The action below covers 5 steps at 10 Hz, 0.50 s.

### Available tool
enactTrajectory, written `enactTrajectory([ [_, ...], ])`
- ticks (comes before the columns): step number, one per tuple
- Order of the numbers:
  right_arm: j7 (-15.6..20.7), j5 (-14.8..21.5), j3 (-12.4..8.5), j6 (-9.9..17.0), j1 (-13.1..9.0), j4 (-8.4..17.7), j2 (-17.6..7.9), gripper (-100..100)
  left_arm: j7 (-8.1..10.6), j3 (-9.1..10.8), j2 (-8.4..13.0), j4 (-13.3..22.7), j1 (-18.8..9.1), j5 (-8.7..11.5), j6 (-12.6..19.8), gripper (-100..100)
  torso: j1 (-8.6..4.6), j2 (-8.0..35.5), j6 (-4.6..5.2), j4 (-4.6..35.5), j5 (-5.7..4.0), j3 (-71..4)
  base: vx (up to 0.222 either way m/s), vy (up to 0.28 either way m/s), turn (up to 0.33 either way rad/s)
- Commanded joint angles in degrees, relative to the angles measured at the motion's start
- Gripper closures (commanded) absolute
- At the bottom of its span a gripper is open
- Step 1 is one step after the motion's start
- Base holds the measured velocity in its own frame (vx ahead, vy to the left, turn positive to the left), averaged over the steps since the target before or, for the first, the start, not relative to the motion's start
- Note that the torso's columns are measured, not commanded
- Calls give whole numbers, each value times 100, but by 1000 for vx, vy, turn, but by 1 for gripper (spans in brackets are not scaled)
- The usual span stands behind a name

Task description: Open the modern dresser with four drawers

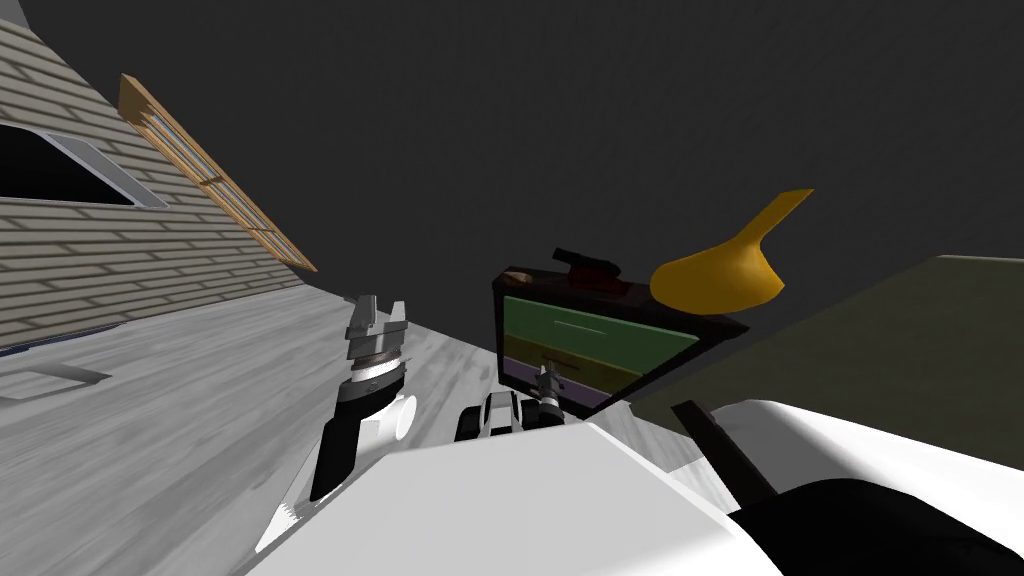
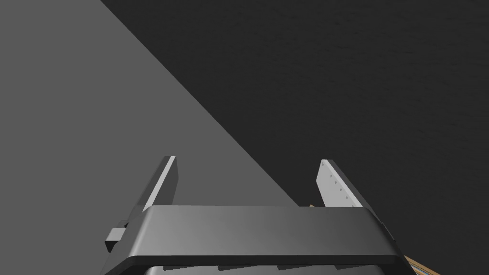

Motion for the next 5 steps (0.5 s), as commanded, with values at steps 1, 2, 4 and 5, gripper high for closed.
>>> enactTrajectory([
  [1,1,50,41,0,145,-136,-37,100,0,-1,-1,0,-1,0,0,0,9,22,1,4,2,10,-163,90,-20],
  [2,1,70,58,1,203,-190,-52,100,0,-1,-1,0,-2,0,0,0,18,19,0,5,5,12,-165,101,-15],
  [4,-7,82,67,1,242,-224,-69,100,0,-1,-1,0,-3,0,0,0,-1,-1,0,-1,0,-2,-167,73,-16],
  [5,73,143,12,33,243,-274,-115,-100,0,-1,-1,0,-1,0,0,0,-23,-44,0,-10,-6,-25,58,-9,-24],
])
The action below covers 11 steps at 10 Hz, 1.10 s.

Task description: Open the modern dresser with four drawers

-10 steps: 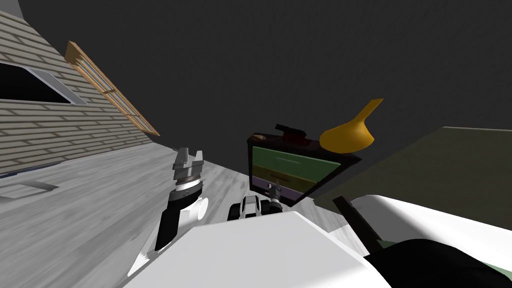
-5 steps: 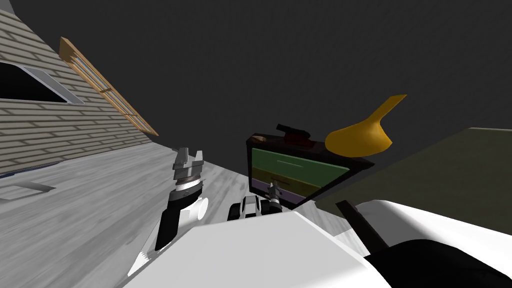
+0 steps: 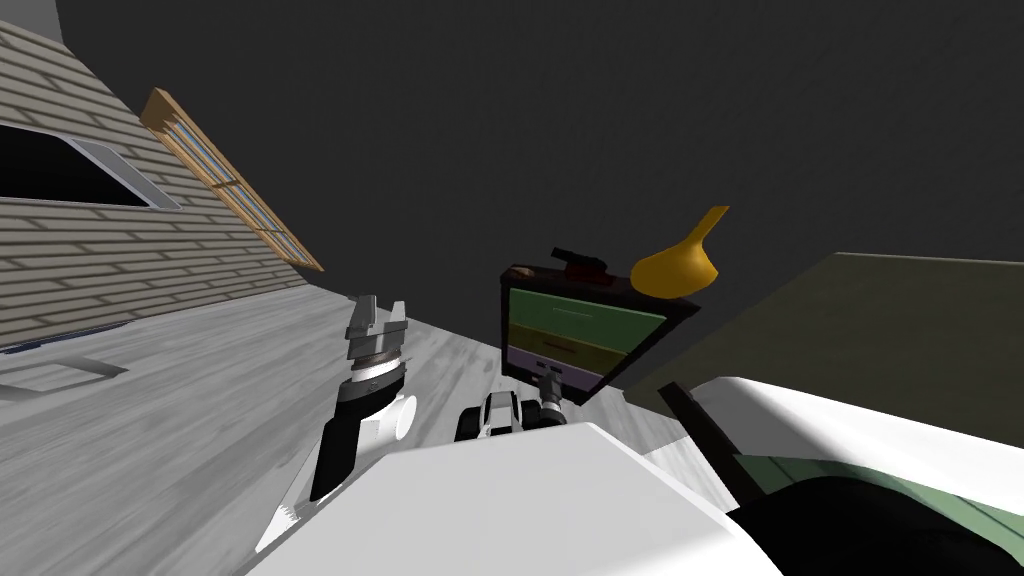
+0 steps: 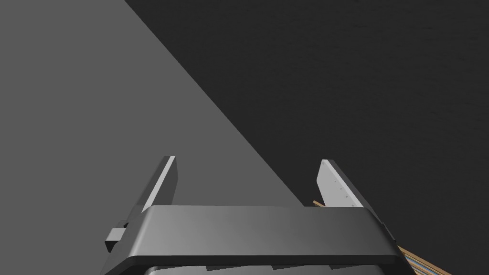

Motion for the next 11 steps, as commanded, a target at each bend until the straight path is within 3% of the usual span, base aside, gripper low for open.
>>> enactTrajectory([
  [1,92,67,-69,37,-11,-48,-51,-100,0,1,1,0,2,0,0,0,-12,-46,1,-14,-4,-30,129,-40,-10],
  [8,290,158,-209,64,-15,-201,-141,-100,0,1,1,-1,3,0,-1,0,27,42,0,11,7,25,138,-48,-7],
  [9,302,155,-211,54,-15,-210,-140,100,0,1,1,-1,2,0,-1,0,28,43,1,8,7,22,0,0,0],
  [11,332,261,-107,93,133,-326,-106,100,0,0,0,0,0,0,0,0,57,101,8,41,28,45,-158,70,-37],
])
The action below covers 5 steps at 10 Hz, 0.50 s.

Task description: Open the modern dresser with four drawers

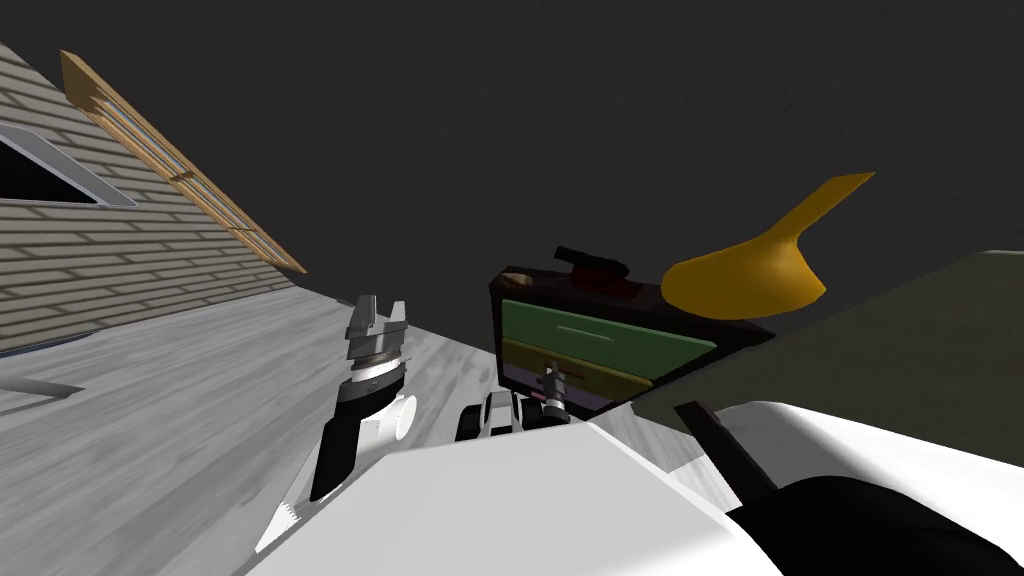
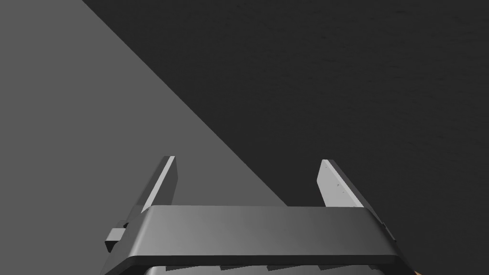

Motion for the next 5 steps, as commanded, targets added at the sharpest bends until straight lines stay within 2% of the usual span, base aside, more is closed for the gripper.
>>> enactTrajectory([
  [1,21,114,97,71,132,-151,30,100,0,-1,0,0,-2,0,0,0,-8,15,-3,5,-4,14,-209,42,-14],
  [2,24,77,90,18,127,-85,22,100,0,0,0,1,-2,0,1,0,-26,3,3,10,2,3,-96,27,12],
  [3,11,152,167,51,213,-109,39,100,0,0,0,1,-1,0,1,0,-39,-51,6,1,4,-29,-107,43,-16],
  [5,-4,231,217,114,270,-162,51,100,0,0,0,0,-1,0,0,0,-33,-41,8,-7,0,-26,-161,52,-37],
])
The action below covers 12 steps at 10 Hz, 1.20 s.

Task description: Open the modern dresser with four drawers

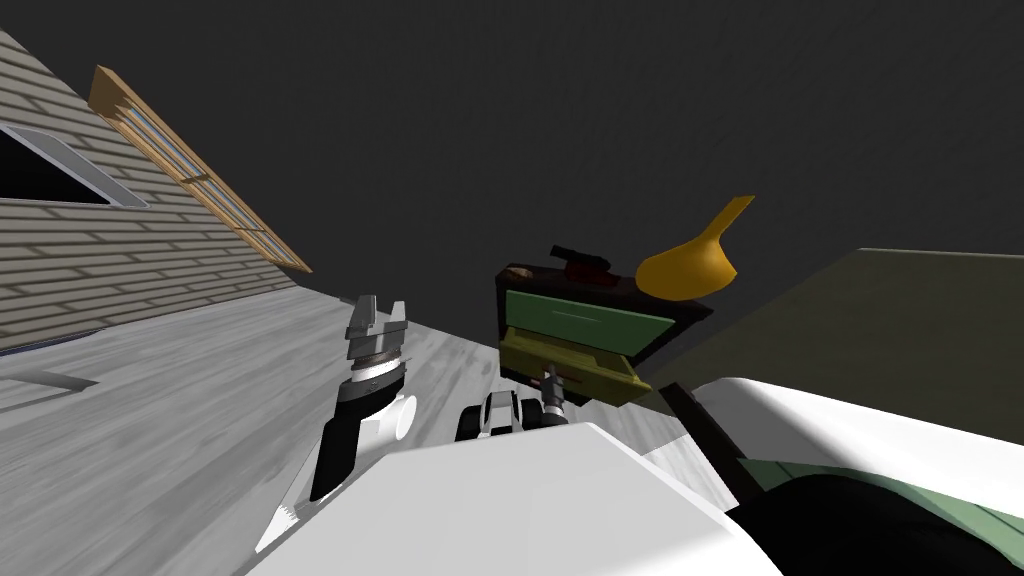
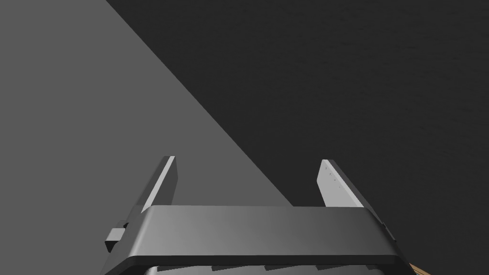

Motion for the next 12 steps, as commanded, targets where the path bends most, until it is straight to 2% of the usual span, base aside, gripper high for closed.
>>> enactTrajectory([
  [1,-32,149,76,160,81,-105,27,100,0,0,0,0,0,0,0,0,5,13,-1,3,-1,10,-170,65,-31],
  [2,47,-175,109,43,-224,293,-78,-100,0,0,0,0,0,0,0,0,6,16,-1,8,2,11,-166,58,25],
  [3,47,-336,109,43,-367,321,-78,-100,0,-1,0,0,-1,0,0,0,-2,-3,-10,-4,-8,7,-111,21,17],
  [4,47,-344,109,43,-474,321,-78,-100,0,0,0,0,0,0,0,0,-18,-42,-13,-24,-22,-11,-47,-7,-2],
  [5,144,-596,139,-11,-705,634,-174,-100,0,1,1,0,1,0,0,0,-23,-69,-15,-35,-27,-28,-112,-8,31],
  [6,144,-775,139,-11,-902,636,-174,-100,0,1,1,0,0,0,0,0,-19,-46,-15,-33,-27,-16,-124,8,16],
  [7,144,-800,139,-11,-1011,636,-174,-100,0,1,1,0,1,0,0,0,-4,-33,-15,-28,-24,-5,-57,14,-4],
  [8,242,-1019,168,-65,-1211,950,-270,-100,0,0,0,0,1,0,0,0,2,-44,-15,-30,-22,-11,-106,15,25],
  [10,242,-1256,168,-65,-1543,950,-270,-100,0,0,0,0,0,0,0,0,-1,-27,-15,-26,-23,-1,-87,24,6],
  [11,340,-1463,198,-120,-1729,1256,-367,-100,0,0,0,0,1,0,0,0,-5,-43,-16,-30,-24,-11,-108,34,29],
  [12,340,-1615,198,-120,-1902,1265,-367,-100,0,0,0,0,0,0,0,0,-2,-30,-15,-29,-24,-5,-126,22,13],
])
